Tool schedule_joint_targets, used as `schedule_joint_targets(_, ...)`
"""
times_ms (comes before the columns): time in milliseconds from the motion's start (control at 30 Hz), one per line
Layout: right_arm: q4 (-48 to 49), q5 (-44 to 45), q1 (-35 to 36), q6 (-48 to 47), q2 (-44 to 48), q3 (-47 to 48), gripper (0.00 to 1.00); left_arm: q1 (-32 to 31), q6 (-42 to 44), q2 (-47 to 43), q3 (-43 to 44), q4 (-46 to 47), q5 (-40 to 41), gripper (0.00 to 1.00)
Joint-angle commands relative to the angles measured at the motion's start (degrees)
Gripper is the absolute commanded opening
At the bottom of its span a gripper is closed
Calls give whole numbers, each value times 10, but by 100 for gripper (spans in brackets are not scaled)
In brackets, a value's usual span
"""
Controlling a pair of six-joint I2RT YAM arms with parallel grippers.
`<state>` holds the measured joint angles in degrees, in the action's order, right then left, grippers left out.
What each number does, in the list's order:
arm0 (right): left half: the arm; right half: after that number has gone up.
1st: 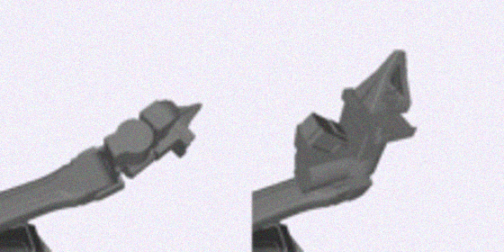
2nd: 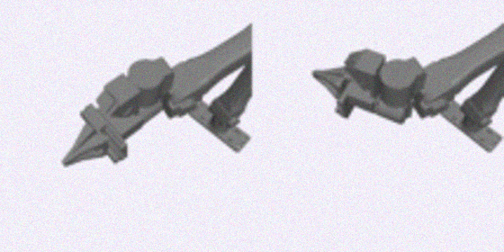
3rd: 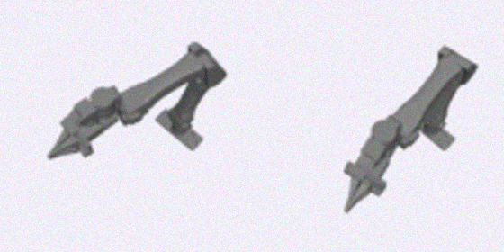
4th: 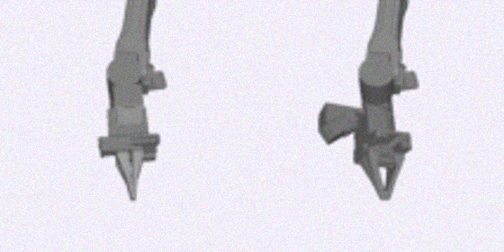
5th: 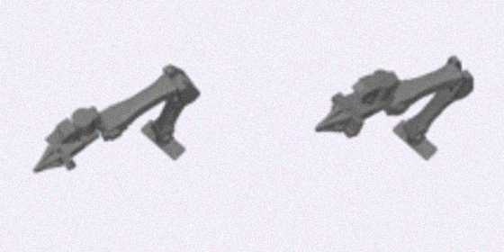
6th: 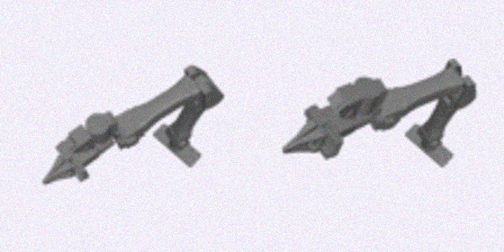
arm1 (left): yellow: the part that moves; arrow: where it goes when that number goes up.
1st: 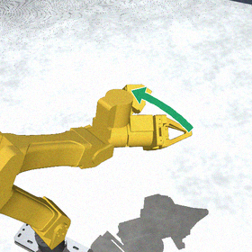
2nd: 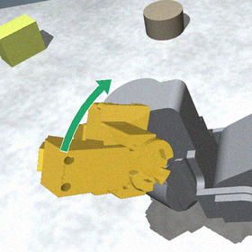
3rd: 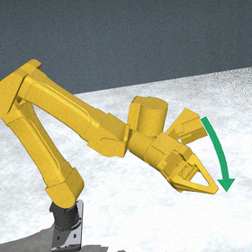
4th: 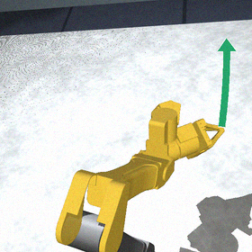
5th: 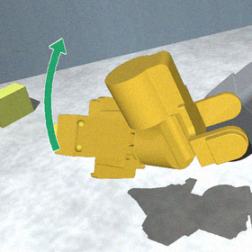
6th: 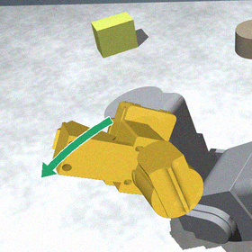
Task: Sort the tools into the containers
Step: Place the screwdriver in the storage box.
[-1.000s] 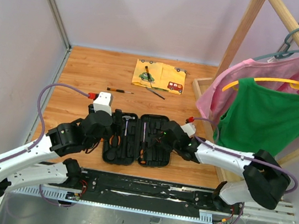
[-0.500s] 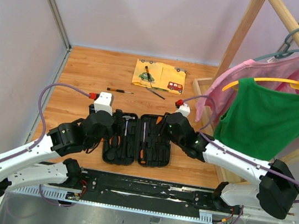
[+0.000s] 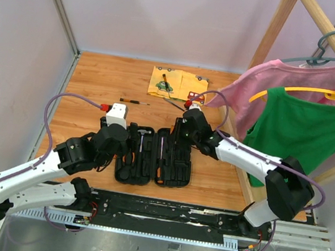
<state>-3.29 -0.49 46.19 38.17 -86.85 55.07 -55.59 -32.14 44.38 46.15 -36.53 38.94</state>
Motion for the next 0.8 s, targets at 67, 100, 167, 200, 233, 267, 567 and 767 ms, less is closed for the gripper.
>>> schedule_joint_targets(67, -12, -11, -8, 0, -38, 32, 9, 3, -2, 1, 2, 1, 17, 74)
schedule_joint_targets(100, -12, -11, -9, 0, -43, 35, 9, 3, -2, 1, 2, 1, 16, 75)
schedule_joint_targets(167, -13, -9, -12, 0, -55, 39, 9, 3, -2, 2, 2, 1, 17, 75)
schedule_joint_targets(200, -13, -9, -12, 2, -58, 40, 10, 3, -2, 3, 2, 1, 17, 75)
schedule_joint_targets(233, -13, -8, -13, 4, -64, 41, 10, 3, -2, 3, 2, 1, 17, 75)
schedule_joint_targets(267, -13, -7, -14, 6, -69, 42, 10, 4, -2, 3, 2, 0, 17, 75)
schedule_joint_targets(567, -14, -4, -22, 14, -116, 56, 13, 3, -3, 6, 2, 1, 17, 75)
schedule_joint_targets(767, -10, 3, -27, 21, -143, 70, 18, 3, -3, 8, 2, 0, 18, 75)
